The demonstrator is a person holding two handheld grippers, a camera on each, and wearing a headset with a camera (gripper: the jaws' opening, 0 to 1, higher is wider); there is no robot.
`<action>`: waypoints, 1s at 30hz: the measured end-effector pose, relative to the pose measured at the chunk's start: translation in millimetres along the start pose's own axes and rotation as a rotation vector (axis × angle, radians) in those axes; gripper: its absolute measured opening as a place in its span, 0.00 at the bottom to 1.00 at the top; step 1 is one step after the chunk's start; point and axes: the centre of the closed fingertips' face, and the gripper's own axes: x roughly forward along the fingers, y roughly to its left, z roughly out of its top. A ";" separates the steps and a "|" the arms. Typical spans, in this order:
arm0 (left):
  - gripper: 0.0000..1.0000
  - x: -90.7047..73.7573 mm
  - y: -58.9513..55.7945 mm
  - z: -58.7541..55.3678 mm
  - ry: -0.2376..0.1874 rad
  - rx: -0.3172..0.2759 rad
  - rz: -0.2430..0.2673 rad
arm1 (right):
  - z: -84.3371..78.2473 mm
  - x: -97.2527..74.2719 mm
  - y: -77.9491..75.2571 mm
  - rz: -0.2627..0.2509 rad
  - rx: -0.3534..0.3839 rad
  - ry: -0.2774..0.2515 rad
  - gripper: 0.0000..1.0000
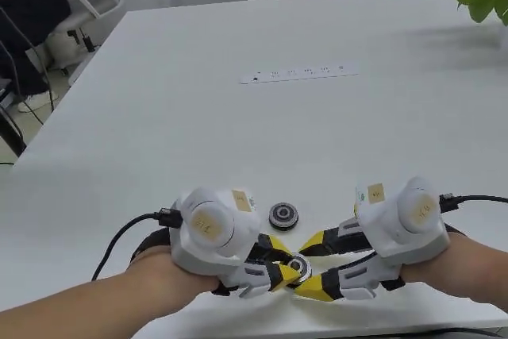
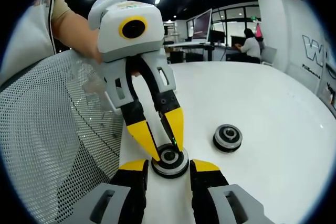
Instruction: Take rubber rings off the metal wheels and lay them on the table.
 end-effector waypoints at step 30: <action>0.14 0.1 -0.1 -0.1 -0.006 0.005 0.014 | -8.0 -9.6 -1.5 -0.038 -0.008 0.012 0.19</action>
